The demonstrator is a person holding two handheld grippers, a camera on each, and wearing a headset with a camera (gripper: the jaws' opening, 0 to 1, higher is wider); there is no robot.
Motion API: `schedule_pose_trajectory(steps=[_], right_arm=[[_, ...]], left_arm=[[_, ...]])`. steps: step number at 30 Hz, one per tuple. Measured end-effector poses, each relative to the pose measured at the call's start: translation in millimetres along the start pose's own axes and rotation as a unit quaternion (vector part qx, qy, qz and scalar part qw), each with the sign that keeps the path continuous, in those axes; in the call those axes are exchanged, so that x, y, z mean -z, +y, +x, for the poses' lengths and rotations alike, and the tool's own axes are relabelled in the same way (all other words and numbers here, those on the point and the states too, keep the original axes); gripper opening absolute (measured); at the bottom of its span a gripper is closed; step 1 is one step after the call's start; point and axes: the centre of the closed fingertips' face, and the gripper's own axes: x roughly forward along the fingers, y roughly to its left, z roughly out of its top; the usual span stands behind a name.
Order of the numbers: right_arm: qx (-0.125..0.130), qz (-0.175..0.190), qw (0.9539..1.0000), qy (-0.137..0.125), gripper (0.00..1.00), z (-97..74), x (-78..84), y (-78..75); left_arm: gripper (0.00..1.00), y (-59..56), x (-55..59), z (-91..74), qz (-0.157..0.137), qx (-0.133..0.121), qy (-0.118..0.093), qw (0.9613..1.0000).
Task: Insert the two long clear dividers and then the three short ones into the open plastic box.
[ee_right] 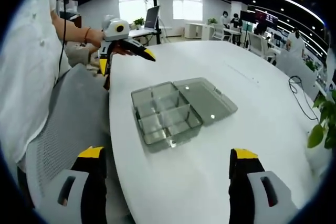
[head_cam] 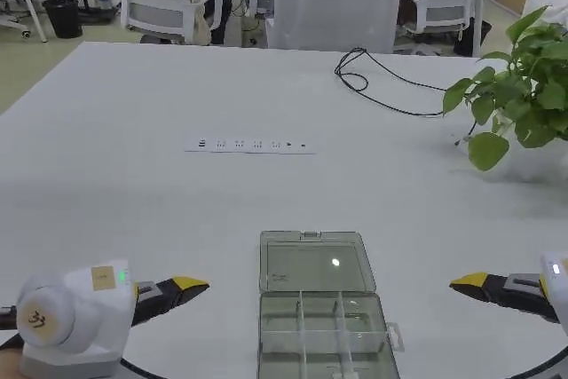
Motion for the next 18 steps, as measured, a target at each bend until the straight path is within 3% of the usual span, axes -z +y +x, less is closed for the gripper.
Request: schedule_pose_trajectory(steps=[18], right_arm=[[-0.001, -0.008, 1.0000, 0.002, 1.00, 1.2, 1.1, 0.7]], left_arm=[[1.00, -4.0, 7.1, 0.4, -0.001, 0.005, 0.008, 1.0000]])
